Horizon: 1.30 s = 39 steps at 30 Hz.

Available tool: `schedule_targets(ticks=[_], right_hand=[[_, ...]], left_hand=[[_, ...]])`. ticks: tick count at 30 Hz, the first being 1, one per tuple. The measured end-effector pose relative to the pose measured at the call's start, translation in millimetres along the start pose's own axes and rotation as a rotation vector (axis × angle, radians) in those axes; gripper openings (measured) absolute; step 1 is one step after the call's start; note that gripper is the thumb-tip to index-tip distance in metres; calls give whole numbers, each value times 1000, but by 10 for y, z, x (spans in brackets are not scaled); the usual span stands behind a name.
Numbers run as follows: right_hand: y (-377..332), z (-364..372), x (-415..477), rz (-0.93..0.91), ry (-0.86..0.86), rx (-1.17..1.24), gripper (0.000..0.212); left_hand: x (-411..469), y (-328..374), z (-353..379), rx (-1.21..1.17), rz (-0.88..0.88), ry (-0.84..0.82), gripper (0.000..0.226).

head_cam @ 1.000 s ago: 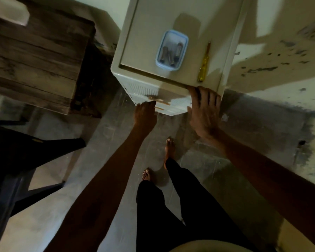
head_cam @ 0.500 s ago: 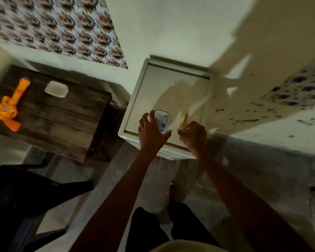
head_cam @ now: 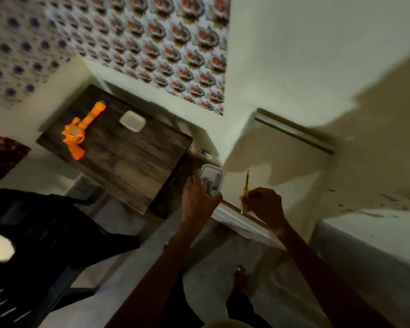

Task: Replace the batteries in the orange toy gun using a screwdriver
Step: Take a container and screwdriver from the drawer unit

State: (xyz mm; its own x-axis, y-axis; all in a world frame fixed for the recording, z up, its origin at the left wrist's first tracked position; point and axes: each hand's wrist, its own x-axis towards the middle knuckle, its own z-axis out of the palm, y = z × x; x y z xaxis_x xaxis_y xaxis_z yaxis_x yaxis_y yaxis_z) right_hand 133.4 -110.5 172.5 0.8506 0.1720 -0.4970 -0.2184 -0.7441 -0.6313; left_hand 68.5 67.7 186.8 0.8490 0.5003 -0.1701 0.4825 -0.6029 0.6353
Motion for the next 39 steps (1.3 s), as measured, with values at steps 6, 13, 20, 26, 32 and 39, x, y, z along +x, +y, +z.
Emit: schedule_targets(ticks=[6, 13, 20, 26, 32, 39], right_hand=[[-1169, 917, 206, -69, -84, -9, 15], [-2292, 2316, 711, 151, -186, 374, 11], [-2746, 3510, 1529, 265, -205, 385, 6], [-2419, 4063, 2411, 412, -203, 282, 8], [-1938, 4187, 2962, 413, -111, 119, 22], [-1645, 4240, 3182, 416, -47, 118, 25]], left_hand=[[489, -998, -1120, -111, -69, 83, 82], [1492, -2330, -1947, -98, -105, 57, 93], [2563, -3369, -1935, -96, -115, -2, 95], [3132, -3839, -1146, -68, -96, -116, 96], [3464, -3994, -368, -35, -73, -156, 87], [3616, -3911, 2, 6, -44, -151, 84]])
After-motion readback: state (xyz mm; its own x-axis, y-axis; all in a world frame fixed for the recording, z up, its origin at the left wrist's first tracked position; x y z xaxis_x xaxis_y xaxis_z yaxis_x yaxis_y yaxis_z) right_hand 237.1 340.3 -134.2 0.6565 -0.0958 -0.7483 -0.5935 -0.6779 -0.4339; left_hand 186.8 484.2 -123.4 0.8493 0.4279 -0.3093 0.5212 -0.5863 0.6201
